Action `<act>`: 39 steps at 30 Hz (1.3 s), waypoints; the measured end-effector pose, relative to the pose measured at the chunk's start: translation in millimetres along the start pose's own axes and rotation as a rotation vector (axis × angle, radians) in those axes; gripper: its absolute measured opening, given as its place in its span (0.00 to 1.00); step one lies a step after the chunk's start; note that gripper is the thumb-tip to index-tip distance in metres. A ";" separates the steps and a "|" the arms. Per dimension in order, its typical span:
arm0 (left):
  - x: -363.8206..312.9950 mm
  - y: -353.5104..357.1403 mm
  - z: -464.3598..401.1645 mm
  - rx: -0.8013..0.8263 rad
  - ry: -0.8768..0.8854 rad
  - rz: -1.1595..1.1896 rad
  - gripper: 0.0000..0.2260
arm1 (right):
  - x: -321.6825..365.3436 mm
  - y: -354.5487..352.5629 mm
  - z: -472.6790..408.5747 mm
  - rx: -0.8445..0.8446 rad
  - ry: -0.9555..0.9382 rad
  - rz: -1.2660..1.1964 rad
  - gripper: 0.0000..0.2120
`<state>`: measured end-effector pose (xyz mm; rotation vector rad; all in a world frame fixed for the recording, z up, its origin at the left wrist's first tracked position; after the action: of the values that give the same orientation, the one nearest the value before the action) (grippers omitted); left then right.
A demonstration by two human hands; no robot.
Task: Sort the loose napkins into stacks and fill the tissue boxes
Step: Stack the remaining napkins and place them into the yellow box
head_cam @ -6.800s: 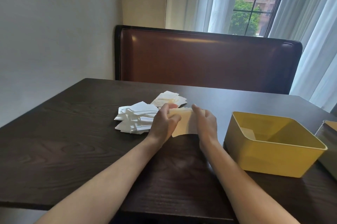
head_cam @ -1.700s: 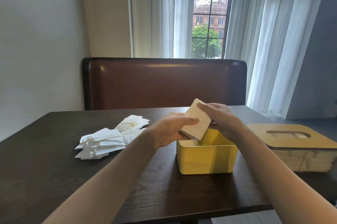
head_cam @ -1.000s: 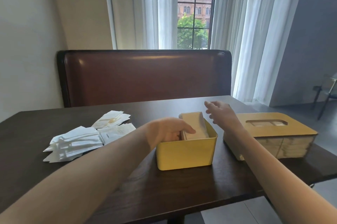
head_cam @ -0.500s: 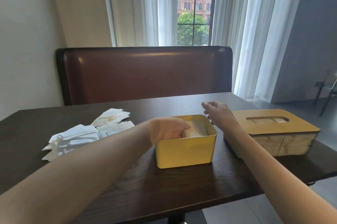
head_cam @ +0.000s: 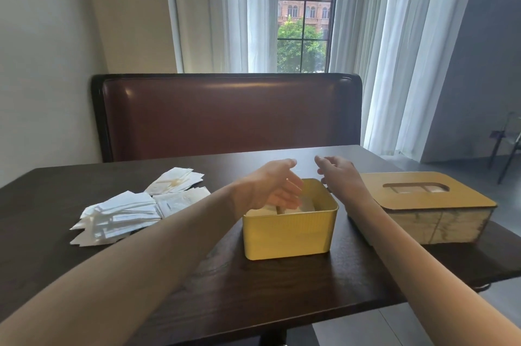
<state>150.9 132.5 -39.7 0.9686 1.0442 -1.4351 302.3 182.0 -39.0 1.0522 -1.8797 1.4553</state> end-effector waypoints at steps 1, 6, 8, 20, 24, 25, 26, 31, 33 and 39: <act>3.3 3.3 -2.4 0.019 -0.034 0.031 0.26 | 1.1 0.4 1.2 -0.007 -0.004 -0.007 0.23; 18.3 10.7 -8.5 0.022 -0.185 0.054 0.31 | 11.4 -2.6 7.8 -0.073 -0.069 -0.017 0.20; 15.9 11.4 -5.2 0.026 -0.181 0.051 0.30 | 16.9 -3.4 11.3 -0.099 -0.092 -0.039 0.19; -20.5 -61.9 63.5 -0.417 0.506 0.268 0.25 | 85.6 21.5 55.0 -0.158 -0.208 -0.307 0.08; -14.0 -102.1 86.1 -0.574 0.556 0.314 0.25 | 118.0 52.0 70.3 -0.048 -0.200 -0.440 0.13; -10.8 -111.6 90.0 -0.594 0.559 0.330 0.26 | 126.1 61.8 73.8 -0.011 -0.194 -0.468 0.13; -7.3 -120.0 92.9 -0.609 0.558 0.345 0.26 | 133.2 71.3 76.3 0.018 -0.190 -0.485 0.13; 17.7 -161.8 101.1 -0.687 0.535 0.360 0.26 | 157.5 125.1 82.8 0.126 -0.159 -0.505 0.14; 30.2 -177.3 99.7 -0.714 0.521 0.365 0.26 | 157.9 150.2 82.5 0.166 -0.125 -0.507 0.13; 71.2 -216.5 83.2 -0.749 0.456 0.393 0.28 | 139.8 212.5 70.5 0.271 0.070 -0.383 0.14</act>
<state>-73.8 44.2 -63.0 0.8757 1.4732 -0.4253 51.6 103.0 -62.8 1.3794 -1.3614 1.5148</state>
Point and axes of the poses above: each hand's wrist, its own z-axis away from the middle knuckle, its own y-axis out of the palm, x = y × z, the point moved 5 cm from there along -z, towards the middle knuckle, and after that the axes turned 8 degrees about z, right-handed, at the moved point
